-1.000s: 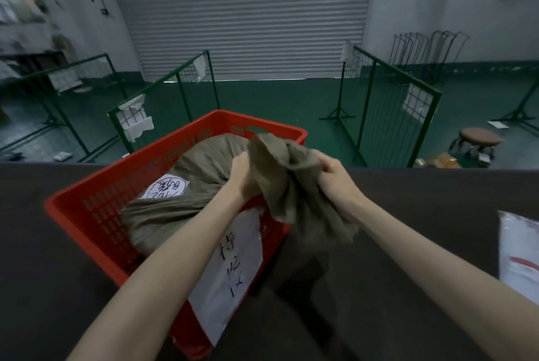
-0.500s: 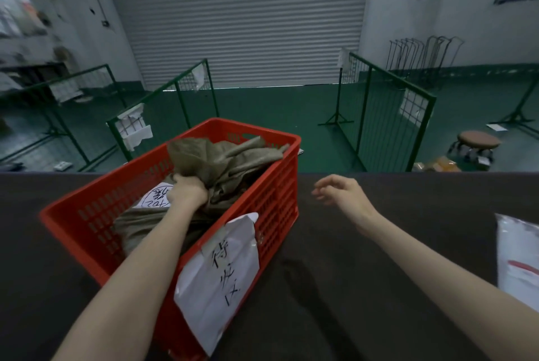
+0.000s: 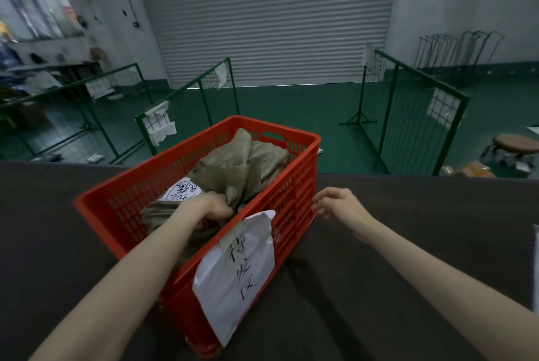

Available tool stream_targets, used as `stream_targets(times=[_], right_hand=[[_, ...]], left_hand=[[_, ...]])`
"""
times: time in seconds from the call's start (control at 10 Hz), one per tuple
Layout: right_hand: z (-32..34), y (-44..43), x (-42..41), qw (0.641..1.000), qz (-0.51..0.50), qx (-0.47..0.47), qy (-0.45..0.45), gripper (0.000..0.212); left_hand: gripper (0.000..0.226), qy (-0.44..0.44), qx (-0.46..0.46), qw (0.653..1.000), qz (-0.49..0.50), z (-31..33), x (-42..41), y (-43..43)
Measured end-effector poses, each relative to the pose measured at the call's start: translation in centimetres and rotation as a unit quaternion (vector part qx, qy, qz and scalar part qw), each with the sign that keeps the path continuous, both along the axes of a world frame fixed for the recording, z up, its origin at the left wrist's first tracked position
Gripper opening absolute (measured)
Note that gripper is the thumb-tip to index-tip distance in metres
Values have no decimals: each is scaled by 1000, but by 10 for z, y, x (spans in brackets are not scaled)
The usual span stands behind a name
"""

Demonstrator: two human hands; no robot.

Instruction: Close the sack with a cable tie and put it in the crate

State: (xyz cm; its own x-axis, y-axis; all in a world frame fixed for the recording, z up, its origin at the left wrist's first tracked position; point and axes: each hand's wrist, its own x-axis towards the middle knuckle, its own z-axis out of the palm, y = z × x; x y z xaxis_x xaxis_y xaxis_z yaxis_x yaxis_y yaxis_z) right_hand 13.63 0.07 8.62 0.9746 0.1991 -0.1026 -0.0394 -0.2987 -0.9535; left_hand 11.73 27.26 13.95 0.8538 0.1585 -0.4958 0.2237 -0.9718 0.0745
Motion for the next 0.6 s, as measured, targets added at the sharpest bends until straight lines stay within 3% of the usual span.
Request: stream_targets(times=[0.1, 0.3, 0.4, 0.5, 0.6], right_hand=[[-2, 8, -2, 1000, 12, 1, 11, 19], [-9, 8, -11, 999, 33, 5, 29, 16], [-10, 1, -12, 999, 24, 22, 30, 17], [-10, -10, -16, 999, 17, 32, 24, 18], [-8, -22, -22, 999, 2, 47, 20, 19]], left_hand=[[39, 88, -108, 988, 71, 10, -10, 9], [102, 131, -94, 980, 118, 33, -18, 8], [87, 26, -87, 991, 100, 50, -22, -6], [47, -195, -115, 972, 56, 64, -21, -17], [32, -294, -241, 922, 67, 72, -21, -36]])
